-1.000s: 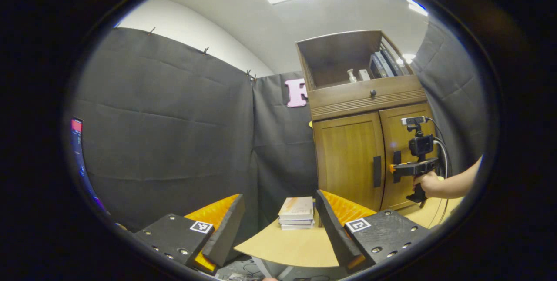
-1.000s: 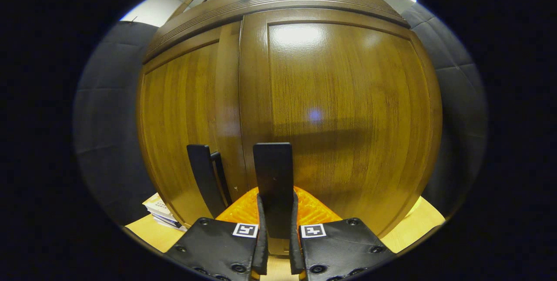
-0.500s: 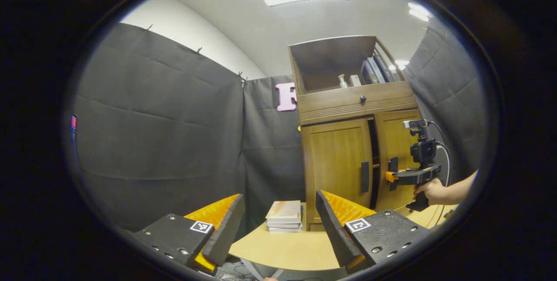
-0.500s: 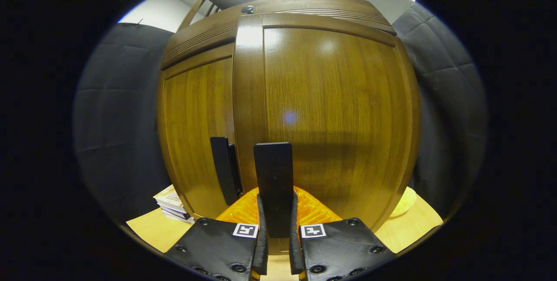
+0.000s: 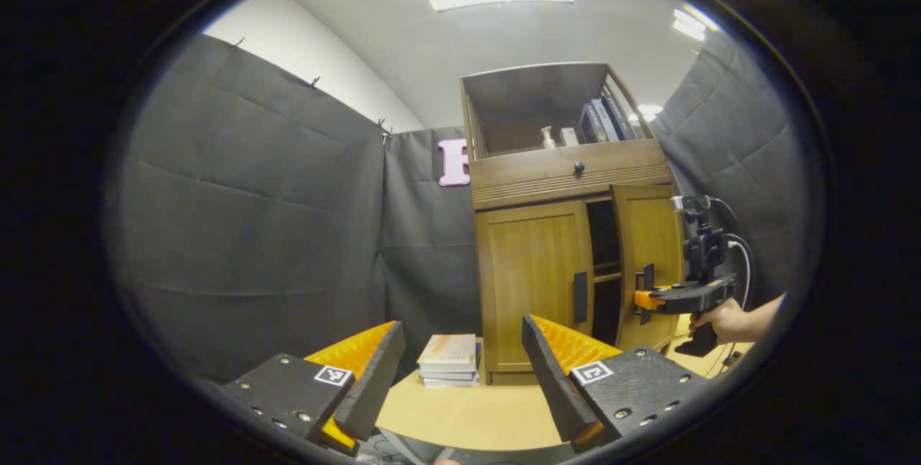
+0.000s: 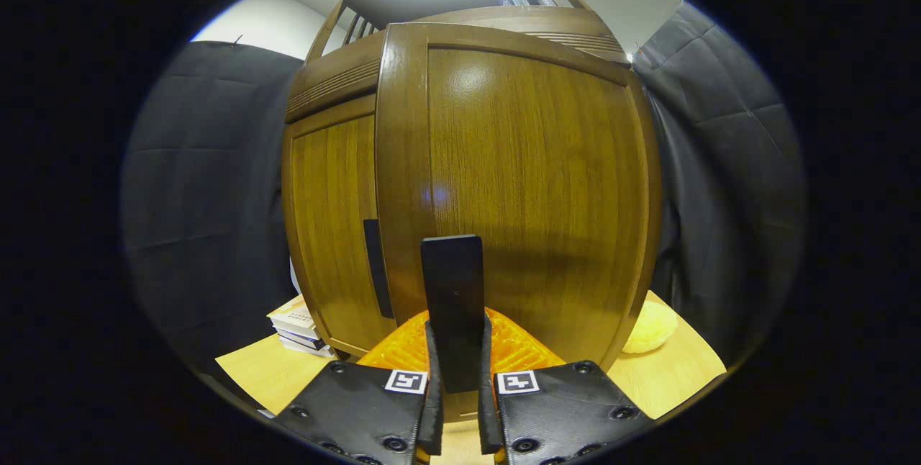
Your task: Open the right door of the double-door shoe cabinet with the right hand, and open the left door with the left hand.
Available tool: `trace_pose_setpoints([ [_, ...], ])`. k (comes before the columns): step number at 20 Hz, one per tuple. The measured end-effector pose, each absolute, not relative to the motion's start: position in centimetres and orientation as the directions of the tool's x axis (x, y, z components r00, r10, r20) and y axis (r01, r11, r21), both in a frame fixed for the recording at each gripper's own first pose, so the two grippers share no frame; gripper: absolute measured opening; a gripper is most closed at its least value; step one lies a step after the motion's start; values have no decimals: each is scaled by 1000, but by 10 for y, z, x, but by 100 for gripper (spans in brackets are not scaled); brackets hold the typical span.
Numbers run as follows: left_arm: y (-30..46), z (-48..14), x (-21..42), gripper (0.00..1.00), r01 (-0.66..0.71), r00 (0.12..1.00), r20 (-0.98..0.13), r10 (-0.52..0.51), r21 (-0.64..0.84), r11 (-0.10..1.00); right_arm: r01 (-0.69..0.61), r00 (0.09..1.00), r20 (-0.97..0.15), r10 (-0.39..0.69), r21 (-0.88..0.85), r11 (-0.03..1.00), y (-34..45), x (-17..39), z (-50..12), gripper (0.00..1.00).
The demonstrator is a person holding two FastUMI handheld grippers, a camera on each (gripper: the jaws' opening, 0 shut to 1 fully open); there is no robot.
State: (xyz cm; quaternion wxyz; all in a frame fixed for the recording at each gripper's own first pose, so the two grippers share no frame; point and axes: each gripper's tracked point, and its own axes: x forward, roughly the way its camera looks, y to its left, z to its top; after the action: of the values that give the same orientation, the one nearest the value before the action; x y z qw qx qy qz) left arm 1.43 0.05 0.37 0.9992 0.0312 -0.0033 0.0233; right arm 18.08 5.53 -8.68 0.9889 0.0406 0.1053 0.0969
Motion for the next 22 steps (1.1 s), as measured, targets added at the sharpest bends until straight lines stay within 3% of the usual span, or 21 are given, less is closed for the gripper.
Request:
trace_pose_setpoints([
  [22, -29, 10, 43, 96, 131, 991, 11, -132, 69, 989, -190, 957, -203, 206, 96, 977, -34, 86, -83, 21],
])
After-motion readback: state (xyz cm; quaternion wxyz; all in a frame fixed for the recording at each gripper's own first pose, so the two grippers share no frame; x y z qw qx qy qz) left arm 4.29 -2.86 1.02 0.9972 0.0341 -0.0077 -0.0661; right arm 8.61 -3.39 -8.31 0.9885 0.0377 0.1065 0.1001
